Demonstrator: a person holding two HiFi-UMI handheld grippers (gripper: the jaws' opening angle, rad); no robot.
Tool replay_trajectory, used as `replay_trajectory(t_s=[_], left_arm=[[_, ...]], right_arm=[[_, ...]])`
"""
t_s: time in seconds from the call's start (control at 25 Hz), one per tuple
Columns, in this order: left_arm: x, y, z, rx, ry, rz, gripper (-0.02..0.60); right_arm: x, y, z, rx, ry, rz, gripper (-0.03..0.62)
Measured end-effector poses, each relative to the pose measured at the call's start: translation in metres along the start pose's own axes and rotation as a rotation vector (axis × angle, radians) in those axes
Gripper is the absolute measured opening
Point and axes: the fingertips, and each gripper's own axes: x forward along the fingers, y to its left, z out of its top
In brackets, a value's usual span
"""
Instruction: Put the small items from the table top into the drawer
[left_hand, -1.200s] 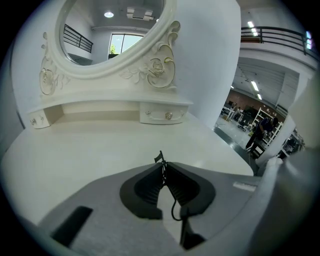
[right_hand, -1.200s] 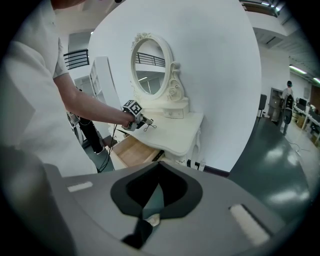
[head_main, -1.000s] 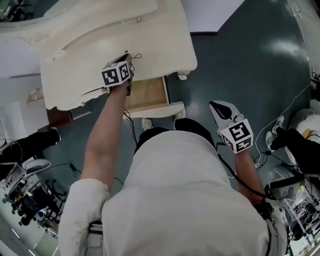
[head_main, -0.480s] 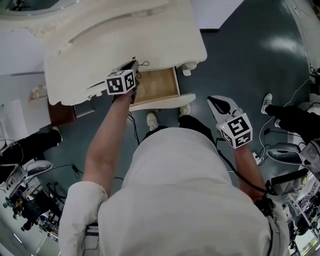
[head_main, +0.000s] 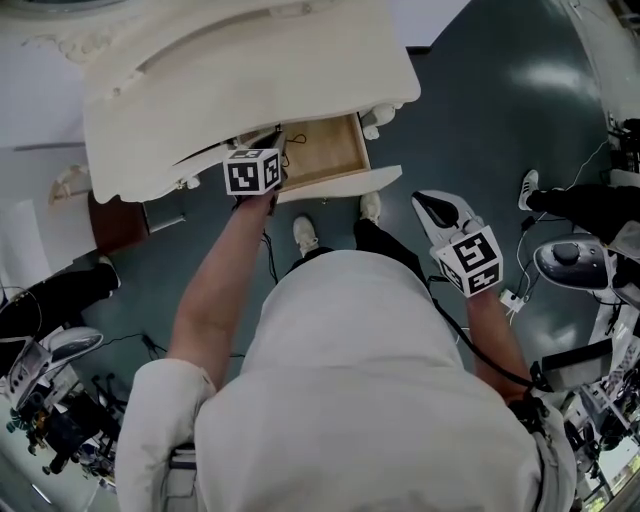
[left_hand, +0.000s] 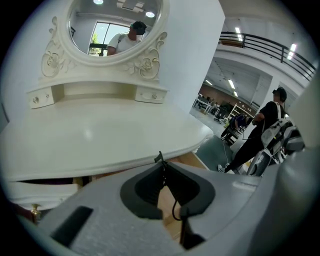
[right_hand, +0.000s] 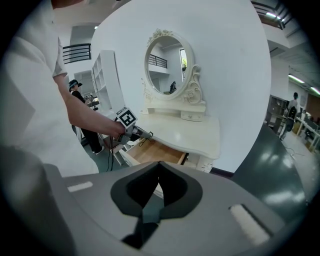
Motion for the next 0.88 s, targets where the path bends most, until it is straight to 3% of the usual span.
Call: replay_trajectory(t_s=[0.44, 0.88], left_arm=[[0.031, 0.013, -0.048, 0.036, 0.095, -0.001, 0.023], [0.088, 0.024, -0.064, 0.022, 0.192, 0.049, 0.025]], right_arm=[[-0.015, 0.024, -0.024, 0.055, 0.028, -0.078, 0.002], [-0.024, -0.010, -0.039, 0.075, 0.097, -0.093, 0.002]])
